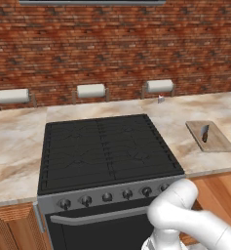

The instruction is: Open the drawer on the right and place the cutting tools on the cutting board.

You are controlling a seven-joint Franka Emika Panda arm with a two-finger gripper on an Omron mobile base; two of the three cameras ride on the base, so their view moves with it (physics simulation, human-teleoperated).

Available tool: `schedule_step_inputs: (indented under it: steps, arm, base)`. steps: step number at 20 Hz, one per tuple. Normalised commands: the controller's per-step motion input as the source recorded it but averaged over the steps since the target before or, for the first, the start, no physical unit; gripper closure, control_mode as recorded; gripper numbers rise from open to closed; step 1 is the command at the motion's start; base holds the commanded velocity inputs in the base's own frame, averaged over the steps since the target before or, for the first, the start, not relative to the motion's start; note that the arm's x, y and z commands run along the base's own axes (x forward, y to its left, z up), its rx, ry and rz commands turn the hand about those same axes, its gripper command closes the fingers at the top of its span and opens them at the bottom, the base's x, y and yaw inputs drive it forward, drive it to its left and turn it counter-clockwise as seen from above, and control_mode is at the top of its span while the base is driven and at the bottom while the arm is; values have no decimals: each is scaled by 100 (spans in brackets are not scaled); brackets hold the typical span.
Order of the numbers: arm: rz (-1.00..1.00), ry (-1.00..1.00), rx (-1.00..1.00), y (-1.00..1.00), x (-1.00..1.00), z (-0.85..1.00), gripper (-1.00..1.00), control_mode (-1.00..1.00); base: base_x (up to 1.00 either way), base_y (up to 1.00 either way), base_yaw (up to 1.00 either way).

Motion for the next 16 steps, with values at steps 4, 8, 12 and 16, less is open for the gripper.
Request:
schedule_step_inputs:
  steps: [4,8,12,16]
  arm:
    - [4,8,0,-4,-20,-54,-100,-100]
    - [4,9,0,0,-45,-64,100,-100]
    - [3,7,0,0,-54,-60,100,-100]
    - [3,6,3,0,-48,-53,100,-100]
  base:
    - [0,0,0]
    - [0,0,0]
    - [0,0,0]
    - [0,0,0]
